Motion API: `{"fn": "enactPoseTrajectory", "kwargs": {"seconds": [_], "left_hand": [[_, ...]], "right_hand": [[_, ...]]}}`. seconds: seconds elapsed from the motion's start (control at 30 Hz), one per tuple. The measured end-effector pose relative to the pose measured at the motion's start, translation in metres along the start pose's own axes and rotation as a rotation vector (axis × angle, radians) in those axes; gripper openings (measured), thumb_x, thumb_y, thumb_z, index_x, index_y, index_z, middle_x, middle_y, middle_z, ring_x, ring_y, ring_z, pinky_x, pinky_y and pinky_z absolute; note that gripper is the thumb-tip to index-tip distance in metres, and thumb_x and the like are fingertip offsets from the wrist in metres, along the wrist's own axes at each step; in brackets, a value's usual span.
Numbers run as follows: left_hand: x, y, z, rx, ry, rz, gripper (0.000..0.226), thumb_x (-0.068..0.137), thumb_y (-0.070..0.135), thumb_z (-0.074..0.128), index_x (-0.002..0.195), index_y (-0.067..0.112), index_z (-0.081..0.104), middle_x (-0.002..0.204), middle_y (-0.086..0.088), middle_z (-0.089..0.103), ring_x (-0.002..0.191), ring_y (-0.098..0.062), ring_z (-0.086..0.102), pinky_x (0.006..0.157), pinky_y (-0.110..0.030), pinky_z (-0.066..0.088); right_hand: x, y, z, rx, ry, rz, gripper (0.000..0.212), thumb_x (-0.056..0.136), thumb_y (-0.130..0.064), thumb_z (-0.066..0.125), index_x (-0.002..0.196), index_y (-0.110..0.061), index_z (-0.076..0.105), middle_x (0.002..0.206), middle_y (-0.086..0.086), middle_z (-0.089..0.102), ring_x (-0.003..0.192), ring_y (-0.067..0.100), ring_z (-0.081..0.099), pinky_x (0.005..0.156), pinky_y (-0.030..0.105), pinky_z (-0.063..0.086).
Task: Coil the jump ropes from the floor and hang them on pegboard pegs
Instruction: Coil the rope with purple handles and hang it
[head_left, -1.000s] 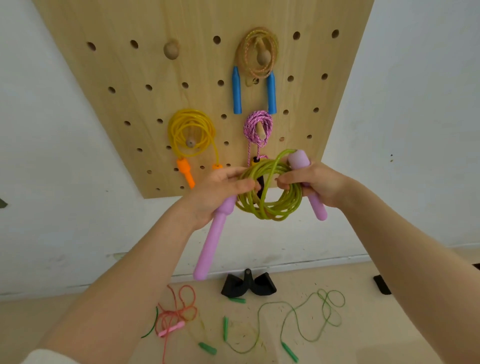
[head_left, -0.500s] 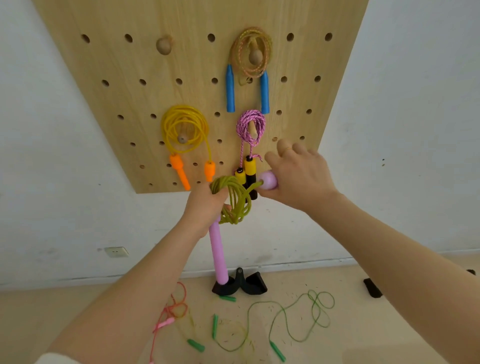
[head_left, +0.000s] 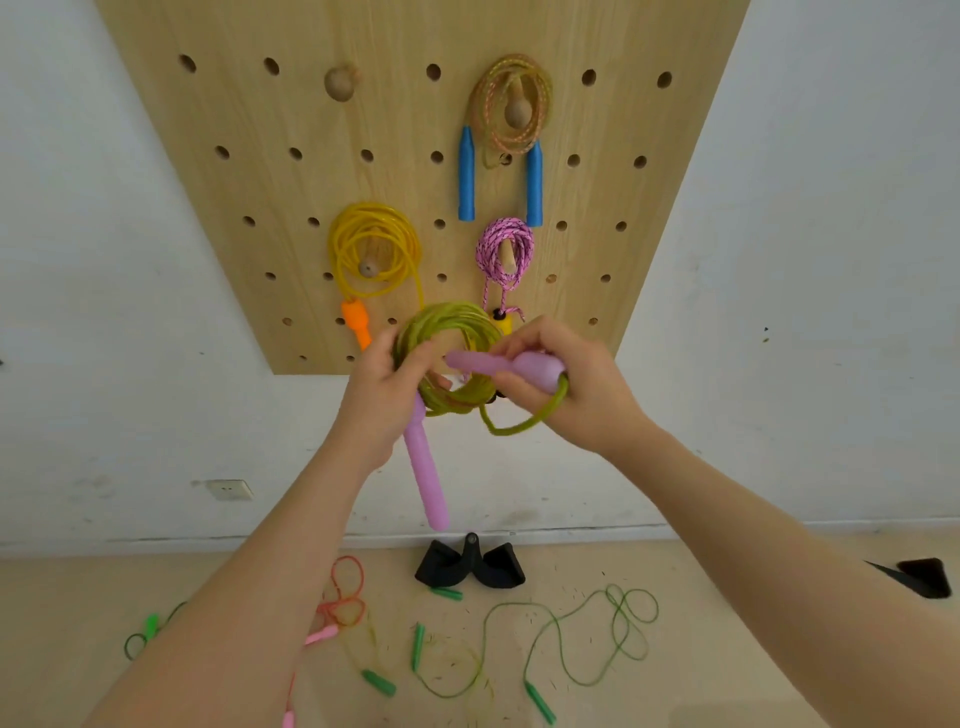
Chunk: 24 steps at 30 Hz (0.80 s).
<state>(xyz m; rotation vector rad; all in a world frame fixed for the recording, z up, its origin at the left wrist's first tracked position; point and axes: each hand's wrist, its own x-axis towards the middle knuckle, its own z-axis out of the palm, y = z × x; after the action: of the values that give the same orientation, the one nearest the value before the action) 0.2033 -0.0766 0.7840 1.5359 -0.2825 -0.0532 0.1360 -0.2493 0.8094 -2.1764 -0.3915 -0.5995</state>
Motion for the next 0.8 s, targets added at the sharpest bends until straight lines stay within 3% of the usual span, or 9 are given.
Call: {"fn": "enactPoseTrajectory", "kwargs": {"seconds": [0.1, 0.2, 0.27, 0.33, 0.43, 0.5, 0.6, 0.7, 0.8], "left_hand": [[-0.013, 0.019, 0.01, 0.154, -0.207, 0.147, 0.013, 0.092, 0.017, 0.054, 0.091, 0.03, 0.056, 0.075, 0.007, 0.057, 0.066, -0.001, 0.056, 0.064, -0.024, 0.048], [-0.016, 0.027, 0.014, 0.136, -0.197, 0.189, 0.014, 0.093, 0.015, 0.054, 0.094, 0.029, 0.056, 0.074, 0.014, 0.061, 0.067, 0.003, 0.057, 0.064, -0.017, 0.047], [-0.013, 0.024, 0.004, 0.117, -0.181, 0.151, 0.007, 0.091, 0.02, 0.056, 0.095, 0.026, 0.058, 0.073, 0.014, 0.062, 0.068, -0.006, 0.061, 0.065, -0.028, 0.051], [-0.011, 0.022, -0.007, 0.144, -0.216, 0.111, 0.01, 0.087, 0.026, 0.057, 0.096, 0.023, 0.059, 0.078, 0.002, 0.061, 0.068, -0.015, 0.059, 0.065, -0.039, 0.051], [-0.009, 0.018, -0.016, 0.094, -0.257, 0.039, 0.012, 0.092, 0.014, 0.054, 0.096, 0.023, 0.06, 0.081, -0.005, 0.057, 0.067, -0.019, 0.056, 0.065, -0.032, 0.048], [-0.007, 0.017, -0.021, -0.024, -0.248, -0.045, 0.017, 0.094, 0.005, 0.046, 0.093, 0.016, 0.059, 0.073, -0.003, 0.054, 0.057, -0.016, 0.057, 0.055, -0.025, 0.049], [-0.005, 0.019, -0.023, -0.221, -0.23, -0.142, 0.019, 0.095, 0.004, 0.042, 0.092, 0.011, 0.06, 0.066, -0.001, 0.064, 0.05, -0.011, 0.06, 0.049, -0.021, 0.051], [-0.003, 0.02, -0.022, -0.215, -0.223, -0.09, 0.018, 0.093, 0.005, 0.048, 0.09, 0.016, 0.063, 0.07, 0.004, 0.069, 0.059, -0.008, 0.063, 0.055, -0.021, 0.053], [0.0, 0.023, -0.024, -0.086, -0.242, 0.019, 0.008, 0.088, 0.012, 0.056, 0.088, 0.017, 0.062, 0.07, 0.003, 0.068, 0.062, -0.011, 0.065, 0.061, -0.025, 0.054]], "right_hand": [[0.007, -0.005, 0.011, -0.283, 0.103, -0.058, 0.05, 0.08, -0.053, 0.049, 0.106, -0.01, 0.051, 0.115, 0.011, 0.054, 0.103, 0.025, 0.046, 0.088, 0.041, 0.04], [0.017, -0.025, 0.018, -0.566, 0.094, 0.0, 0.067, 0.086, -0.061, 0.033, 0.139, -0.021, 0.028, 0.15, 0.012, 0.027, 0.134, 0.029, 0.025, 0.106, 0.043, 0.023], [0.032, -0.033, 0.014, -0.789, -0.213, 0.089, 0.072, 0.089, -0.063, 0.026, 0.148, -0.024, 0.01, 0.153, 0.01, 0.024, 0.136, 0.031, 0.029, 0.106, 0.046, 0.027], [0.056, -0.034, 0.007, -0.631, -0.611, 0.34, 0.079, 0.089, -0.06, 0.04, 0.147, -0.03, -0.004, 0.146, 0.012, 0.037, 0.127, 0.033, 0.043, 0.102, 0.048, 0.04], [0.074, -0.035, -0.003, -0.434, -0.909, 0.478, 0.109, 0.078, -0.035, 0.07, 0.145, -0.031, -0.016, 0.14, 0.015, 0.044, 0.121, 0.031, 0.049, 0.1, 0.043, 0.044], [0.071, -0.032, -0.005, -0.206, -0.916, 0.436, 0.112, 0.076, -0.023, 0.074, 0.146, -0.035, -0.012, 0.143, 0.004, 0.039, 0.123, 0.022, 0.045, 0.102, 0.034, 0.042], [0.066, -0.03, -0.005, 0.152, -0.743, 0.423, 0.085, 0.078, -0.022, 0.073, 0.144, -0.033, 0.02, 0.137, -0.004, 0.043, 0.12, 0.014, 0.048, 0.101, 0.03, 0.044], [0.074, -0.022, 0.001, 0.038, -0.665, 0.423, 0.047, 0.073, -0.033, 0.076, 0.115, -0.023, 0.055, 0.104, -0.005, 0.062, 0.097, 0.012, 0.06, 0.087, 0.028, 0.052], [0.076, -0.016, 0.023, -0.4, -0.468, 0.551, 0.032, 0.075, -0.04, 0.067, 0.085, -0.012, 0.055, 0.078, 0.002, 0.056, 0.077, 0.02, 0.057, 0.066, 0.034, 0.047]]}}
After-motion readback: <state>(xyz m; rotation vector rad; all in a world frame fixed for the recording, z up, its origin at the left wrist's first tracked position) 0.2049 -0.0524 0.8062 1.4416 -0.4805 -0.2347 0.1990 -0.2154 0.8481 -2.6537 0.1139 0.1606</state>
